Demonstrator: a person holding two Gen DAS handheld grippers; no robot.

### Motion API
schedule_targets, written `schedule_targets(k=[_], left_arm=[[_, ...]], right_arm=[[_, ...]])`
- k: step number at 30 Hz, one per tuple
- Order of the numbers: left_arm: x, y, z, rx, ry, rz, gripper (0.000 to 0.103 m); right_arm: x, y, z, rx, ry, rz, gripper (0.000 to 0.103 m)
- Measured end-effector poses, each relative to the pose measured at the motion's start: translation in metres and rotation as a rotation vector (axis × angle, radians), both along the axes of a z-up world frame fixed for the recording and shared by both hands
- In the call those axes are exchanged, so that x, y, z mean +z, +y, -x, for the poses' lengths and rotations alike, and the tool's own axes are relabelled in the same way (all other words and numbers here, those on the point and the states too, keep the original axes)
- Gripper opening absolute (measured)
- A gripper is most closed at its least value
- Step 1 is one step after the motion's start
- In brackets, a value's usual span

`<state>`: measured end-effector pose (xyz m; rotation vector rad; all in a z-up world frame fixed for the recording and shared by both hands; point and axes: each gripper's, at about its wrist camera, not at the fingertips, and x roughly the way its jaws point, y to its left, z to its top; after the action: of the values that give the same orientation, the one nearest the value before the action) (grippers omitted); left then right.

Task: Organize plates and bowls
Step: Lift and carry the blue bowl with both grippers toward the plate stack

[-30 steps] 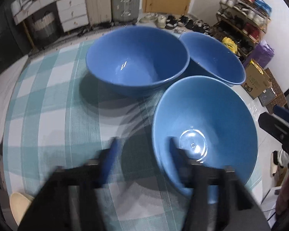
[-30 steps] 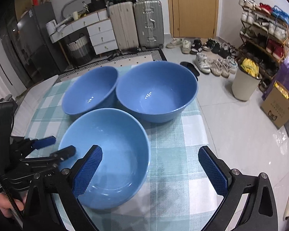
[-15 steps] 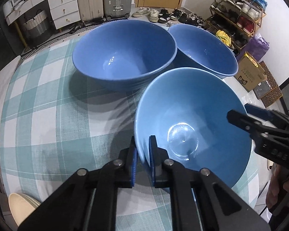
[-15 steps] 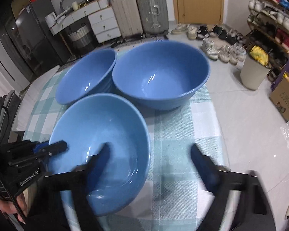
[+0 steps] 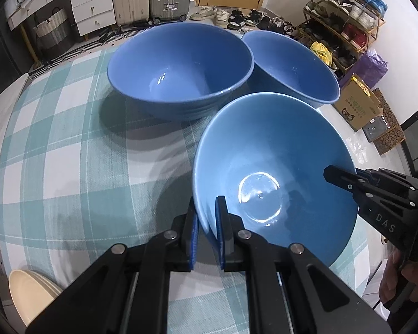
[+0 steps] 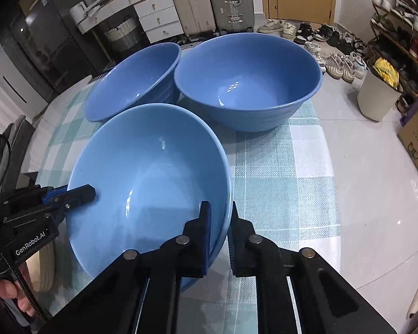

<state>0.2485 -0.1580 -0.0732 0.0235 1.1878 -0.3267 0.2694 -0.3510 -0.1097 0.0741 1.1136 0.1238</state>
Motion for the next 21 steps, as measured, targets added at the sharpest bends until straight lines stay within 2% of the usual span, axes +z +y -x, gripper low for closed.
schedule_targets(k=[7,15,21], left_arm=[[0.004,0.005,0.018,-0.005,0.007,0.01,0.009],[0.007,0.024,0.052,0.011,0.001,0.039,0.009],[0.01,0.037,0.089,0.01,-0.015,0.028,0.009]], right_arm=[[0.004,0.002,0.017,0.0,0.021,-0.005,0.011],[0.016,0.017,0.059,0.018,0.005,0.001,0.011],[0.014,0.03,0.094,0.016,0.005,-0.011,0.011]])
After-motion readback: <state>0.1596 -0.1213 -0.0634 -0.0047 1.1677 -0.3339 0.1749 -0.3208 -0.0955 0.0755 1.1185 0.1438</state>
